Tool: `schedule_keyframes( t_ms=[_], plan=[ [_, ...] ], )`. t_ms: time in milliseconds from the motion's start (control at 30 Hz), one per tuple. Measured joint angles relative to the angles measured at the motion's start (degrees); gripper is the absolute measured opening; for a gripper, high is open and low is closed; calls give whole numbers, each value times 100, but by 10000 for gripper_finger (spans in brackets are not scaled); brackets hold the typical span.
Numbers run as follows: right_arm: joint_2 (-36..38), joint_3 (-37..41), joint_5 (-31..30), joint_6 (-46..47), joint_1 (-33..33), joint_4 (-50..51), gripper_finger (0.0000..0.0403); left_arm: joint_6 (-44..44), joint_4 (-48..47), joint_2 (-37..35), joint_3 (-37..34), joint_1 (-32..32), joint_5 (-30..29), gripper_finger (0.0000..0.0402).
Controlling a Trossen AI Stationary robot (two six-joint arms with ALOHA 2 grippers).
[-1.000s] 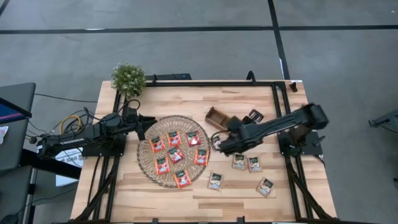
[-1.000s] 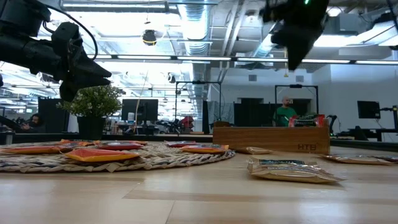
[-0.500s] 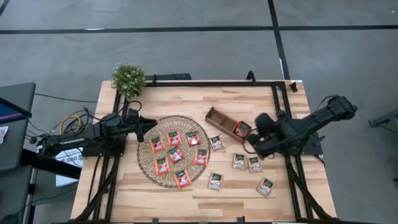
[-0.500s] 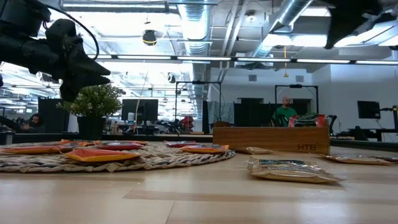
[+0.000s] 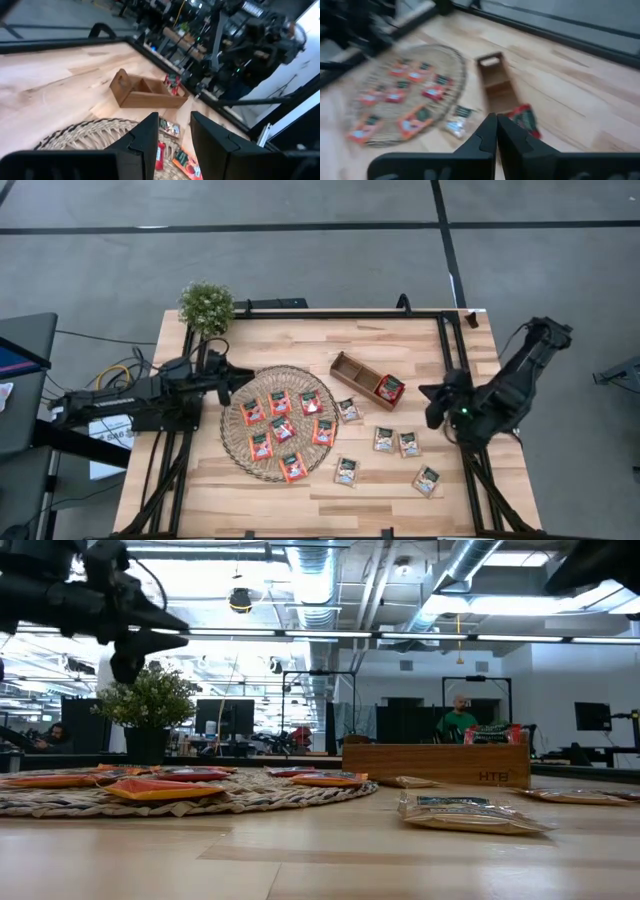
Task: Pick & Place Tea
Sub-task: Put the red tea bag into the right section of the wooden organizer
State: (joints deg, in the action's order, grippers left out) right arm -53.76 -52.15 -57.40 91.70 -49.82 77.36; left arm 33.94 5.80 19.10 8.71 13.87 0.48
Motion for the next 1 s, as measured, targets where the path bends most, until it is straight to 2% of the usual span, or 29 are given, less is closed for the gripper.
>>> schedule_keyframes(
  t_ms=[200, 567, 833, 1000],
  plan=[
    [225, 43, -499, -4, -504, -29, 2, 1, -5, 1663, 850, -340, -66, 105],
    [243, 43, -534, -180, -573, 3, 1, -350, -816, 4822, 2926, -761, 146, 105],
    [243, 43, -527, -216, -573, -5, 1, -1106, -2077, 6401, 4418, -793, 118, 105],
    [243, 43, -507, -234, -573, -2, 0, -1589, -2358, 7046, 4911, -787, 32, 105]
  ],
)
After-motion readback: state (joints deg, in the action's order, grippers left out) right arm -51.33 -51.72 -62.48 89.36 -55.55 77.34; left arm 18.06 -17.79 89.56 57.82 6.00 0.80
